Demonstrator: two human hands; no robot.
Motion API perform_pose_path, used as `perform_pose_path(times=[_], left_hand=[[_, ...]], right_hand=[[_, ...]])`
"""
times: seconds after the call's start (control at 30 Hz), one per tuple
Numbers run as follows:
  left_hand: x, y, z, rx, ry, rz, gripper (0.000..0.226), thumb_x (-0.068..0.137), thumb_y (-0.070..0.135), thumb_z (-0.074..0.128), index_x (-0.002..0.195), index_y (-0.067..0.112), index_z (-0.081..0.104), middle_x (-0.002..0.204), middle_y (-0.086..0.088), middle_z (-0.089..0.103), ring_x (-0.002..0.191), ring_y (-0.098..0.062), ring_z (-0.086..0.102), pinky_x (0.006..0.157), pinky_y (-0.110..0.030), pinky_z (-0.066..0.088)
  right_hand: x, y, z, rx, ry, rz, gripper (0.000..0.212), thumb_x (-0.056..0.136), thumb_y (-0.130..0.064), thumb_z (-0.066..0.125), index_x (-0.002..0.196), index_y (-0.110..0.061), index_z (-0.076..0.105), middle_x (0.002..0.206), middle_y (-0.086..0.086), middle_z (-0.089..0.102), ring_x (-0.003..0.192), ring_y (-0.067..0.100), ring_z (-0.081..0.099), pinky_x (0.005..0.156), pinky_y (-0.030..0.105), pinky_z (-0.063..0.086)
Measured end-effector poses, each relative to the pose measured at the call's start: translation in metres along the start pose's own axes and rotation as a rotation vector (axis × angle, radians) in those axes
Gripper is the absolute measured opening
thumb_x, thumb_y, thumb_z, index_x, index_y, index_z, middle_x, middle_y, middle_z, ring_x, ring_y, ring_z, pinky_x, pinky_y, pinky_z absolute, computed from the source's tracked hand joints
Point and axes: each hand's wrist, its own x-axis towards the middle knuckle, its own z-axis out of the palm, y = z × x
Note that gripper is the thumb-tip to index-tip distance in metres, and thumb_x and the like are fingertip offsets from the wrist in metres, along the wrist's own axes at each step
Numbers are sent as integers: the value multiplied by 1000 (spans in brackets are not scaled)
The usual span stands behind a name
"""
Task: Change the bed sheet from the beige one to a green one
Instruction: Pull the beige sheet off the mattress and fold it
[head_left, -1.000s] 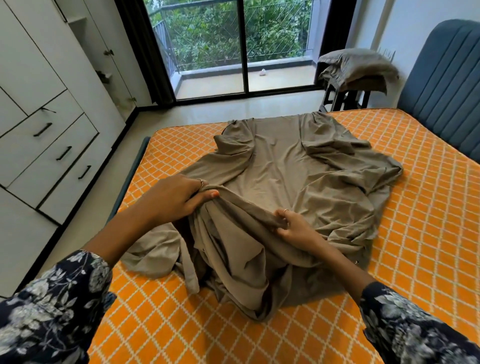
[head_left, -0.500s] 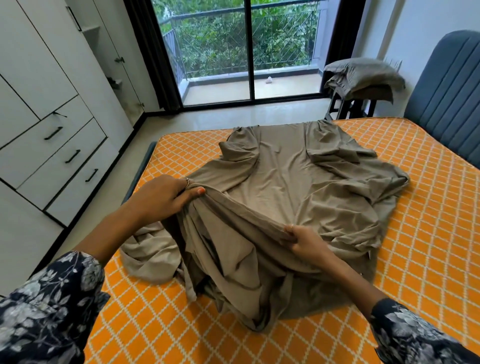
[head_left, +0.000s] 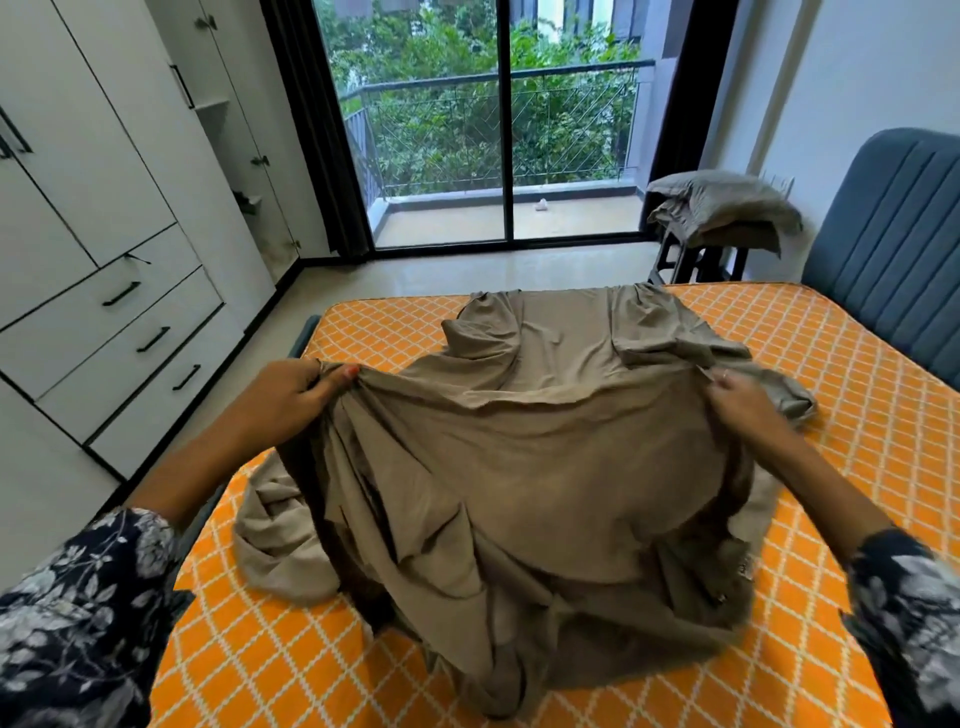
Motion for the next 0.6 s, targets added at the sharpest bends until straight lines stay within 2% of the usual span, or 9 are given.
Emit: perform_pose_path(times=[0.07,0.1,0.17,0.27,0.33,0.4,0.47,0.53,0.6], left_hand=[[4,17,12,-40,-61,50,82,85,74,37,75,-1,67,66,-20,62,63,-32,60,58,-40,43],[6,28,19,-68,-116,90,83,81,80,32,71,4,67,63,-14,62,61,-27,60,59,-40,43],[8,58,36,-133,-202,171,75,75,86,30,56,18,55,50,2,51,50,-14,51,53,-29,38],[14,105,57,-161,-299,261,50,78,70,49,48,31,41,47,12,47,46,-6,43,45,-19,25],[19,122,63,-122,-362,296,41,78,53,65,48,33,46,44,8,46,44,-6,41,46,-19,23],[23,131,64,-60,-393,317,41,69,55,72,52,28,47,45,7,40,43,-7,35,47,-24,24],[24,135,66,36,-421,347,52,65,63,70,58,16,48,48,7,38,44,-6,32,47,-27,24],[22,140,71,162,-433,410,52,72,65,64,59,17,48,51,9,35,46,-5,31,47,-25,23],[21,142,75,225,-417,465,56,80,70,52,70,15,58,53,12,35,46,-3,31,52,-27,26]], right_hand=[[-4,-42,-7,-43,-72,-75,24,96,-13,48,77,-6,61,75,6,56,76,23,53,68,34,41],[-12,-62,-3,-52,-153,-116,27,95,-12,50,69,-10,58,70,2,55,70,18,51,63,30,40],[-33,-94,15,-25,-361,-183,30,96,-15,53,66,-12,59,66,-3,56,65,8,50,58,21,37],[-60,-124,49,3,-571,-280,23,97,-17,53,78,-18,64,71,-12,58,64,-7,50,62,13,38],[-65,-131,62,1,-599,-372,27,97,-15,52,73,-25,59,65,-16,54,60,-11,50,63,11,37],[-66,-129,65,-7,-585,-423,30,97,-17,55,68,-28,56,59,-16,55,59,-8,51,61,13,36],[-67,-126,66,-15,-593,-451,23,94,-21,57,72,-17,62,64,-11,57,62,0,50,61,18,37],[-68,-124,63,-53,-587,-484,24,91,-18,60,71,-5,62,63,0,54,60,4,47,59,21,35],[-69,-123,55,-49,-599,-498,26,90,-9,61,64,-5,59,55,-9,48,52,0,43,54,14,31]])
